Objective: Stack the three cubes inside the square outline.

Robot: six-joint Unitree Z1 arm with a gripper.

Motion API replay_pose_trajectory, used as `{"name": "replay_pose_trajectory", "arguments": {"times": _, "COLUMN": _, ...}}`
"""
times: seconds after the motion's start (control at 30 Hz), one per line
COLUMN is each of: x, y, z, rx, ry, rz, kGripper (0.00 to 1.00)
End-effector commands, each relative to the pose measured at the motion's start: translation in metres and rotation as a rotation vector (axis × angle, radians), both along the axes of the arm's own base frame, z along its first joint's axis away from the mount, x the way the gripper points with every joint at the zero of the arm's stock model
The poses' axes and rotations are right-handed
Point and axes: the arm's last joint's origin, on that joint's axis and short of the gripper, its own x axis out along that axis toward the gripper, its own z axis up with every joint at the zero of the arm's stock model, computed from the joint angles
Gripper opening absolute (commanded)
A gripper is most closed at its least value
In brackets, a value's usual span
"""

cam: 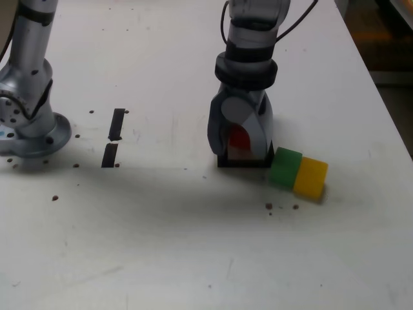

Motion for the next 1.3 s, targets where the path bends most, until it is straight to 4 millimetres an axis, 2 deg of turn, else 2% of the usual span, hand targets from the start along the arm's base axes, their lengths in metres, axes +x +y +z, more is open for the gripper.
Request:
{"name": "replay_pose_trajectory", "arguments": {"times": 0.0, "x": 0.0, "y": 0.0, "z": -0.002, "rx": -0.003, "ry": 0.005, "rz": 0.0, "kGripper": 0.68}}
{"name": "replay_pose_trajectory", "arguments": {"times": 0.2, "x": -0.001, "y": 0.0, "z": -0.004, "rx": -0.011, "ry": 0.004, "rz": -0.005, "kGripper": 0.8}}
{"name": "replay_pose_trajectory", "arguments": {"times": 0.53, "x": -0.005, "y": 0.001, "z": 0.004, "rx": -0.008, "ry": -0.017, "rz": -0.005, "kGripper": 0.9}}
{"name": "replay_pose_trajectory", "arguments": {"times": 1.0, "x": -0.043, "y": 0.001, "z": 0.065, "rx": 0.049, "ry": -0.113, "rz": 0.013, "kGripper": 0.91}}
{"name": "replay_pose_trajectory", "arguments": {"times": 1.27, "x": -0.048, "y": -0.014, "z": 0.085, "rx": 0.052, "ry": -0.184, "rz": -0.09, "kGripper": 0.94}}
